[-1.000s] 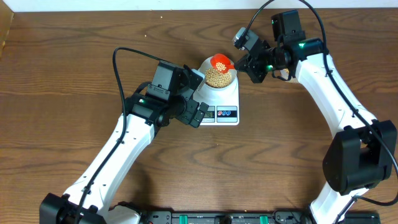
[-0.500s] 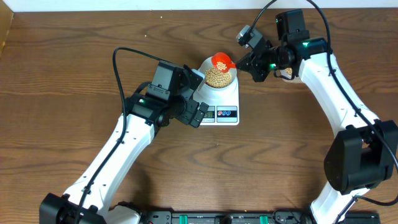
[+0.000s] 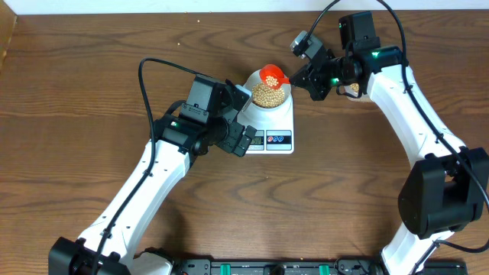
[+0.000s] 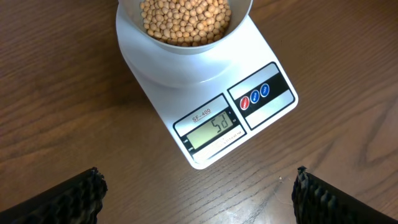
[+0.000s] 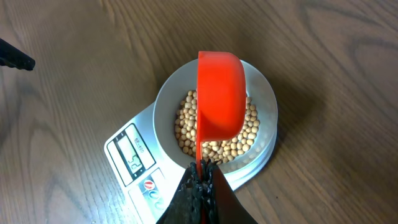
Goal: Scoop item into bowl and weigh 50g on scale
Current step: 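Keep the scoop tipped over the bowl, trickling beans in slowly, then tip the red scoop further to add more beans into the bowl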
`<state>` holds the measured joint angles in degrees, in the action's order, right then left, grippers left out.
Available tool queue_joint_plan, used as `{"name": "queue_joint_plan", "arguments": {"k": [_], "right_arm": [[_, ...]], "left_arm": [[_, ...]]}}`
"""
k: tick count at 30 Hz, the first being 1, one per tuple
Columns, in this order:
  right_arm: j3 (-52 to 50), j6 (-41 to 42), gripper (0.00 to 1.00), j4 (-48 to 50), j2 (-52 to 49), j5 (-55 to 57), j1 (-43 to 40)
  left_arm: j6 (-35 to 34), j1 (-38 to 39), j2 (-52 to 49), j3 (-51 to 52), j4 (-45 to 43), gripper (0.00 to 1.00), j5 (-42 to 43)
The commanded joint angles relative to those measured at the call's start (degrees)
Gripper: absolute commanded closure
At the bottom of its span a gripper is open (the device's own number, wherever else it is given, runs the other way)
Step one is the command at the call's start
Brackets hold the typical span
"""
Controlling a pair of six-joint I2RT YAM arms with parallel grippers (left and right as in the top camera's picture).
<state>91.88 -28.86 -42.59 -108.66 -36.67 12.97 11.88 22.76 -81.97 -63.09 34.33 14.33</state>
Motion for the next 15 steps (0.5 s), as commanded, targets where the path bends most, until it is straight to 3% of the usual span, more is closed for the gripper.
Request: {"name": "queue_joint_plan", "arguments": {"k": [1,15], "right_arm": [[1.20,-0.37,0.99,-0.07,1.57,-1.38,-0.35],[1.18,-5.22,0.99,-0.28,1.57,-0.94,-0.33]], "left_arm": [[0.52,-0.13,0.00,0.00,0.17,0.02,0.46],[0.52,-0.13,0.00,0.00,0.17,0.02,0.46]]}}
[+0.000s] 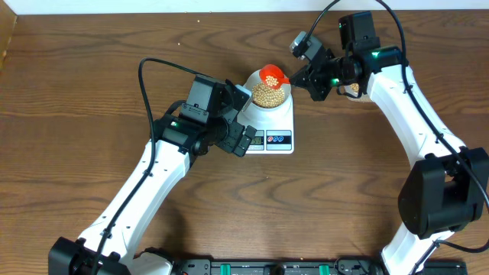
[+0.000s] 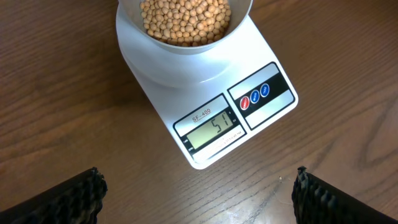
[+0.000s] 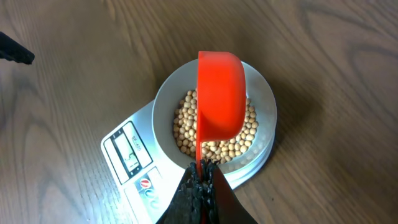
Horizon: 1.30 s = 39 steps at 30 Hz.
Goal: Scoop item into bowl and weigh 50g on scale
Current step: 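Tip the red scoop further to add more beans into the bowl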
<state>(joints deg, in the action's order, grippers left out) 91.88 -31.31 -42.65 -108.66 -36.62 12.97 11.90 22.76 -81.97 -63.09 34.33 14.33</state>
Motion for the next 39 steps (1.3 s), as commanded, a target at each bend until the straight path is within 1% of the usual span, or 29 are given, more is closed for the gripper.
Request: {"name": "queue_joint_plan", "arguments": {"k": [1,23,35,39], "right_arm": [[1.18,-3.39,0.99,-0.24,1.57,-1.01,-0.33],[1.18,-8.66,0.99,-0.42,1.57,-0.37,-0.33],[1.18,-8.90,0.99,-0.39,1.57,0.72,-0.33],[1.18,-11.28,0.99,-0.39,1.57,0.72,-0.33]], "left_arm": [[0.50,-0.13,0.00,0.00,0.15,0.02,0.46],[0.50,-0.13,0.00,0.00,0.15,0.02,0.46],[0.50,-0.13,0.00,0.00,0.15,0.02,0.46],[0.50,-0.13,0.00,0.00,0.17,0.02,0.46]]}}
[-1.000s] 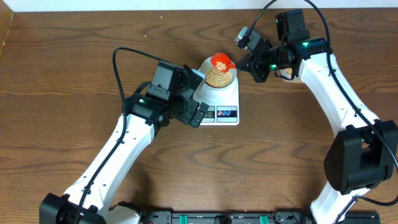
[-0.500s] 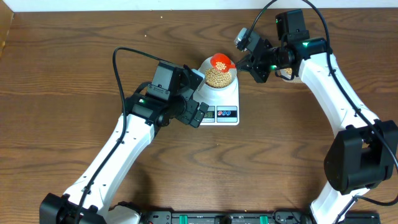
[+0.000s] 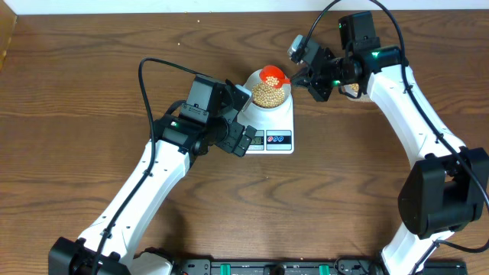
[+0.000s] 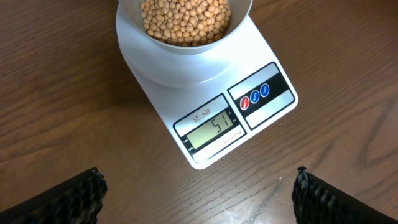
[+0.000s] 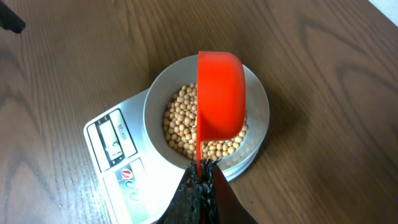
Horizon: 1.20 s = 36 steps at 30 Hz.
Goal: Scoop item into bowl and weigh 50g on scale
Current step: 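Tip the red scoop further to add more beans into the bowl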
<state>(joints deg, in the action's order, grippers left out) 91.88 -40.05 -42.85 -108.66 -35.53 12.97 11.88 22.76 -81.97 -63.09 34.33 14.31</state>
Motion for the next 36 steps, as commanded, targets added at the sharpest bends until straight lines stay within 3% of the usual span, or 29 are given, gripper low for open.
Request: {"name": "queue_joint_plan", "arguments": {"k": [1,26,36], "right_arm": [[1.18,-2.80,0.99,-0.15,1.57,-0.39,-0.33],[1.18,-4.31,0.99,-0.26,1.57,-0.39,-0.24],[1.18,0.81,0.99,-0.24,1.57,-1.29,-0.31]], "left_arm": [[0.52,-0.13,0.00,0.00,0.17,0.02,0.48],[0.52,-0.13,0.00,0.00,0.17,0.02,0.48],[0.52,-0.13,0.00,0.00,0.17,0.02,0.48]]}}
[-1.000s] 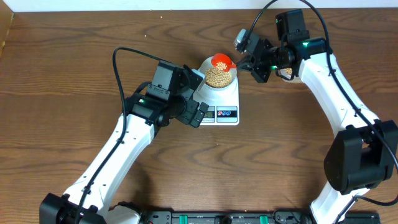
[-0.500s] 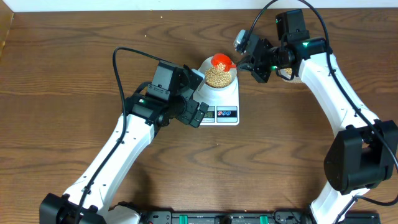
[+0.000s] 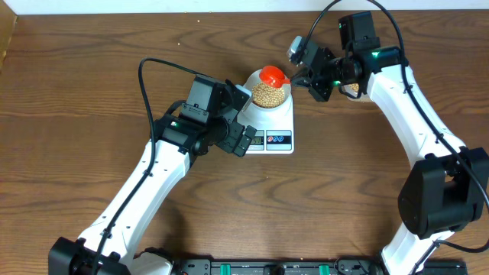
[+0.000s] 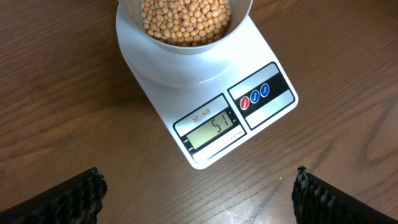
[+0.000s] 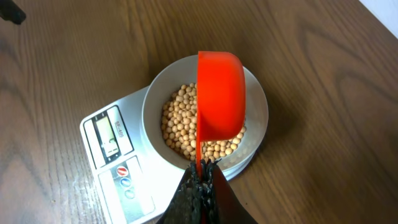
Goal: Scoop item into bowl and weigh 50g on scale
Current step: 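Tip the red scoop further to add more beans into the bowl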
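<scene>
A white bowl (image 3: 269, 98) of tan beans (image 4: 185, 20) sits on the white scale (image 4: 205, 106), whose display (image 4: 213, 130) reads 51. My right gripper (image 5: 200, 177) is shut on the handle of the red scoop (image 5: 221, 93), which hangs over the bowl's far side. In the overhead view the red scoop (image 3: 272, 75) hovers above the bowl's upper rim. My left gripper (image 4: 199, 193) stands open just in front of the scale, nothing between its fingers.
Brown wooden table (image 3: 76, 76) all round. The scale's red and blue buttons (image 4: 255, 96) face the left arm. A container partly hidden behind the right arm (image 3: 353, 88) sits at the back right.
The right gripper with the red scoop has drawn slightly up and away from the bowl, which looks smaller in its view. The display still reads 51. The left arm has not moved.
The scoop was held over the bowl with the display at 50. Half a second later it read 51. After that the scoop stood a little higher over the bowl at each moment, while the left gripper stayed open before the scale.
</scene>
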`<state>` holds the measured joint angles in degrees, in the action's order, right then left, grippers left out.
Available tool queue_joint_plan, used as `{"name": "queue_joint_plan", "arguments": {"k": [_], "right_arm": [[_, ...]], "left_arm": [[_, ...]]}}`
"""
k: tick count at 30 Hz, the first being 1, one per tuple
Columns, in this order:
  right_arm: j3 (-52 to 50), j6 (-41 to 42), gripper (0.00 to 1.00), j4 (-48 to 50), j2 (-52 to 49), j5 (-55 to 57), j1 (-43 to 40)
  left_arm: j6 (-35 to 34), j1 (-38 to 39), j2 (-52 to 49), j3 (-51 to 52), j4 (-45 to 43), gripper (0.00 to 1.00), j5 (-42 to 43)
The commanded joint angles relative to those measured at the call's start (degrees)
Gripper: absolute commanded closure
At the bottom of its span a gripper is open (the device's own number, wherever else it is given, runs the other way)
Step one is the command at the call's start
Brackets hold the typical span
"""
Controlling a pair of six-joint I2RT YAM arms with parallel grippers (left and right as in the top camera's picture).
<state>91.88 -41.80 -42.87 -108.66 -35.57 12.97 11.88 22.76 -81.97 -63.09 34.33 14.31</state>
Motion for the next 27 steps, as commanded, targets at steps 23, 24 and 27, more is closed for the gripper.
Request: {"name": "queue_joint_plan", "arguments": {"k": [23,24,27], "right_arm": [[1.11,8.28,0.99,1.55,1.20,2.71,0.46],[1.11,8.28,0.99,1.57,1.05,3.63,0.74],[1.11,8.26,0.99,1.55,0.35,5.40,1.60]], "left_arm": [[0.52,-0.13,0.00,0.00,0.15,0.02,0.48],[0.52,-0.13,0.00,0.00,0.17,0.02,0.48],[0.52,-0.13,0.00,0.00,0.17,0.02,0.48]]}}
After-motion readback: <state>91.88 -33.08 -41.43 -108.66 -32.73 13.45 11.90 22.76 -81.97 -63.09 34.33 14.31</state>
